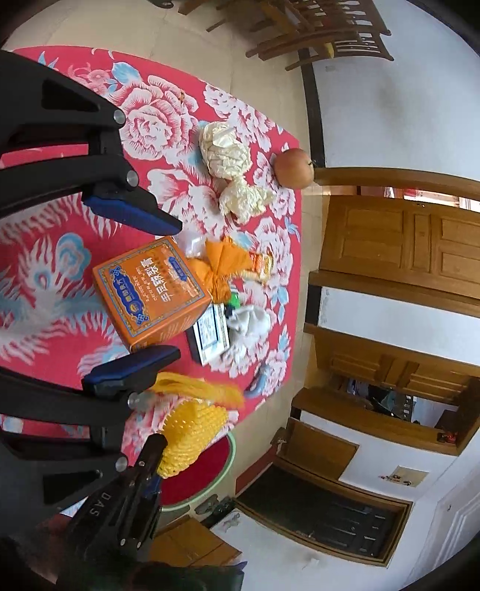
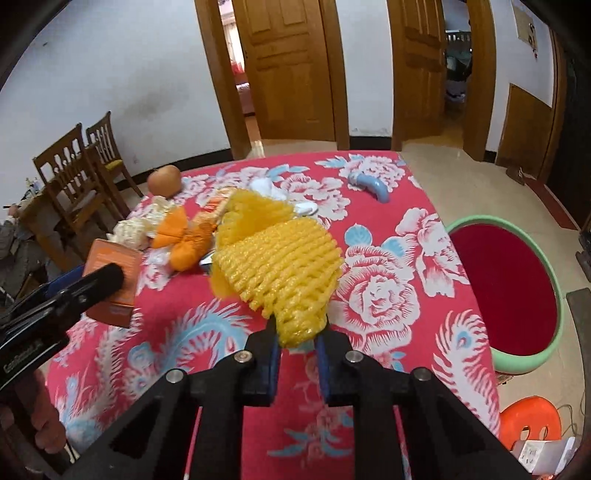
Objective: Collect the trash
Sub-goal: 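Lift the orange box with the left gripper while the right gripper grasps the yellow foam net, then carry both items over the red bin and open both grippers to drop them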
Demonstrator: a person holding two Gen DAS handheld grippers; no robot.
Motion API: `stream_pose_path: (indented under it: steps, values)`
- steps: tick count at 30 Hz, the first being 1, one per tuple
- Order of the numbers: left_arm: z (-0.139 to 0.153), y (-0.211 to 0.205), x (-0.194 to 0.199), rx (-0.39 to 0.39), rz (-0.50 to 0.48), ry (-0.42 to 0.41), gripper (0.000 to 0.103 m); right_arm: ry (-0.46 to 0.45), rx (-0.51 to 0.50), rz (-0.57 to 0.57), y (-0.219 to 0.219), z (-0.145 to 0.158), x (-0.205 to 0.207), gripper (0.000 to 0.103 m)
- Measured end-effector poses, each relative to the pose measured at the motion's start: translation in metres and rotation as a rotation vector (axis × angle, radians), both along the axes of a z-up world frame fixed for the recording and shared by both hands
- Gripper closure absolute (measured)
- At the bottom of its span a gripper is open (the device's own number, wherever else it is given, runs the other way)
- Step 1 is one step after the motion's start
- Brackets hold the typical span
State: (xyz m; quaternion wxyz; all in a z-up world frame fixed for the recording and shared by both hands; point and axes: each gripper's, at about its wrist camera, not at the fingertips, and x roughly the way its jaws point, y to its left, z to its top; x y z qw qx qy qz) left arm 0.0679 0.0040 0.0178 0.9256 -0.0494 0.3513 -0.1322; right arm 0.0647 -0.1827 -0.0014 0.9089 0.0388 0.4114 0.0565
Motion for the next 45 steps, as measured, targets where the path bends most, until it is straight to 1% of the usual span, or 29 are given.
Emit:
stream_pose_path:
  steps: [5,8,12,16,19,23,26,30,34,43,45]
  values:
    - [0.010,-0.008,-0.013,0.019,-0.007,-0.030,0.041,-0.028,0.017,0.002,-0.008,0.011,-0.015,0.085]
    - [0.015,-0.012,-0.016,0.024,-0.015,-0.039,0.041,-0.042,0.038,-0.007,-0.017,0.017,-0.021,0.085]
    - [0.023,-0.022,-0.017,0.033,-0.040,-0.051,0.041,-0.066,0.036,-0.025,-0.026,0.027,-0.029,0.085]
    - [0.033,-0.035,-0.008,0.027,-0.081,-0.049,0.041,-0.085,0.032,-0.058,-0.040,0.037,-0.032,0.085]
    - [0.042,-0.050,0.000,0.036,-0.111,-0.067,0.041,-0.106,0.028,-0.092,-0.054,0.045,-0.032,0.084]
    - [0.051,-0.069,0.012,0.028,-0.148,-0.079,0.041,-0.137,0.021,-0.153,-0.074,0.053,-0.032,0.084]
    - [0.054,-0.086,0.024,0.019,-0.175,-0.078,0.041,-0.148,0.035,-0.199,-0.093,0.056,-0.031,0.084]
    - [0.054,-0.114,0.038,0.012,-0.218,-0.074,0.041,-0.152,0.044,-0.258,-0.118,0.052,-0.030,0.084]
    - [0.049,-0.149,0.051,0.026,-0.263,-0.068,0.041,-0.143,0.063,-0.315,-0.143,0.043,-0.025,0.084]
    - [0.019,-0.223,0.074,0.044,-0.368,-0.029,0.041,-0.092,0.114,-0.430,-0.195,0.008,-0.017,0.083]
    - [0.012,-0.235,0.077,0.050,-0.384,-0.020,0.041,-0.077,0.134,-0.448,-0.207,0.000,-0.013,0.080]
